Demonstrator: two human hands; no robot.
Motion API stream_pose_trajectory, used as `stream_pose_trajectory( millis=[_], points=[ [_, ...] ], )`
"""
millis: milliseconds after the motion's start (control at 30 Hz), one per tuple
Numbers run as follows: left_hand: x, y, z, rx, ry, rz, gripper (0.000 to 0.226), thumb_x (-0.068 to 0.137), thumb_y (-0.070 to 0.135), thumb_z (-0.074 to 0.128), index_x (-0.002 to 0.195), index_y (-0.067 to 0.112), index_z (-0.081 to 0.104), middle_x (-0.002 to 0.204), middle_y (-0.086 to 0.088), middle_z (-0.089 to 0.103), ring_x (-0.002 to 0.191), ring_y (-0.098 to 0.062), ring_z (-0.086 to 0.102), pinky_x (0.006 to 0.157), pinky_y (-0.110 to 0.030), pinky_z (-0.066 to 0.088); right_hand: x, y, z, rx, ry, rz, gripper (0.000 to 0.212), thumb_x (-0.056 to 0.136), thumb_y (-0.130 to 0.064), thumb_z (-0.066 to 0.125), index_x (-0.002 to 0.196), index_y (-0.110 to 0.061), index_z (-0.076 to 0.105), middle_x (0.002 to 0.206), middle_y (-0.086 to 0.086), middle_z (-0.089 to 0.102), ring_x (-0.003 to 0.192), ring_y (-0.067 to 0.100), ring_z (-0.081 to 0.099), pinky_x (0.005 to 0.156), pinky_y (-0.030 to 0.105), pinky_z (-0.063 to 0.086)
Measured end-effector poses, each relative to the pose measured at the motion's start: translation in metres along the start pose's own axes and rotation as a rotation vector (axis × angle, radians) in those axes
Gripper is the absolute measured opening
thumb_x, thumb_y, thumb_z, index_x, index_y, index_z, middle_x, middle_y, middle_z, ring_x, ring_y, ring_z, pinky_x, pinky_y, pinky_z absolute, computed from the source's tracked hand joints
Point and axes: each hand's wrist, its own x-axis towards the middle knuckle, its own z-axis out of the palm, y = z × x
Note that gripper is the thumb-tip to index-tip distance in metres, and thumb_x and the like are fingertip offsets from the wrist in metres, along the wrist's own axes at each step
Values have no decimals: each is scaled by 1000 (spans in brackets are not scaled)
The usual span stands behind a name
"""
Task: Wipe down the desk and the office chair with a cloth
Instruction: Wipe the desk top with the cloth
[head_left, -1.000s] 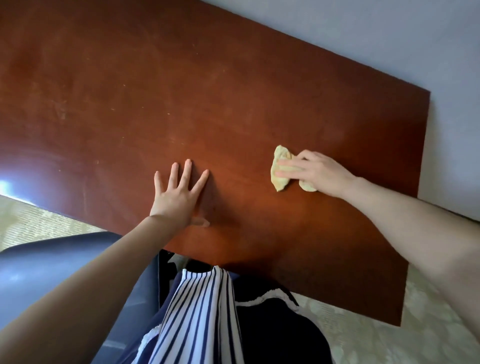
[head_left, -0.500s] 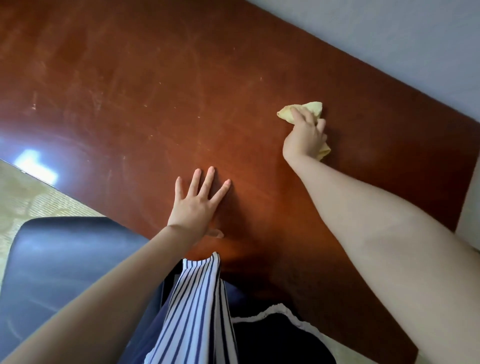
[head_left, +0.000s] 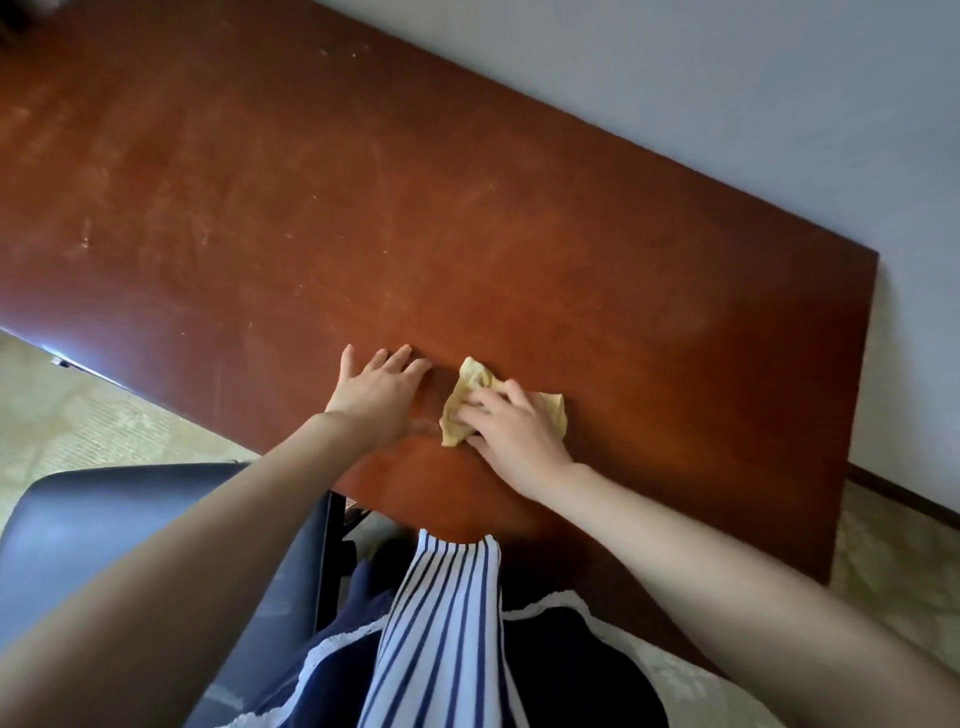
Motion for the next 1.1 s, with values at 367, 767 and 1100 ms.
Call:
stream_pose_trajectory(
  millis=[367,767,1100],
  points=[
    [-35,23,3,-846,354,24,21,88,26,66,106,15,67,96,5,63,85,-9,58,68,-4,39,-29,-11,-54,1096,157,481,19,92,-12,54,103,-17,69,96,-4,70,88,4,62,80,15,45],
    [-68,50,-24,-1207,570,101,42,81,26,74,115,26,49,98,8,58,84,-6,62,64,-20,53,-34,-34,-68,2048,246,572,24,98,-16,47,115,-11,64,106,11,70,93,21,69,81,36,55],
    [-65,43,-30,-873,566,113,35,76,21,77,104,22,57,106,2,50,88,-12,56,71,-14,43,-45,-24,-65,1933,255,713,24,99,-12,42,105,-6,64,94,13,69,83,20,69,76,36,57]
  ],
)
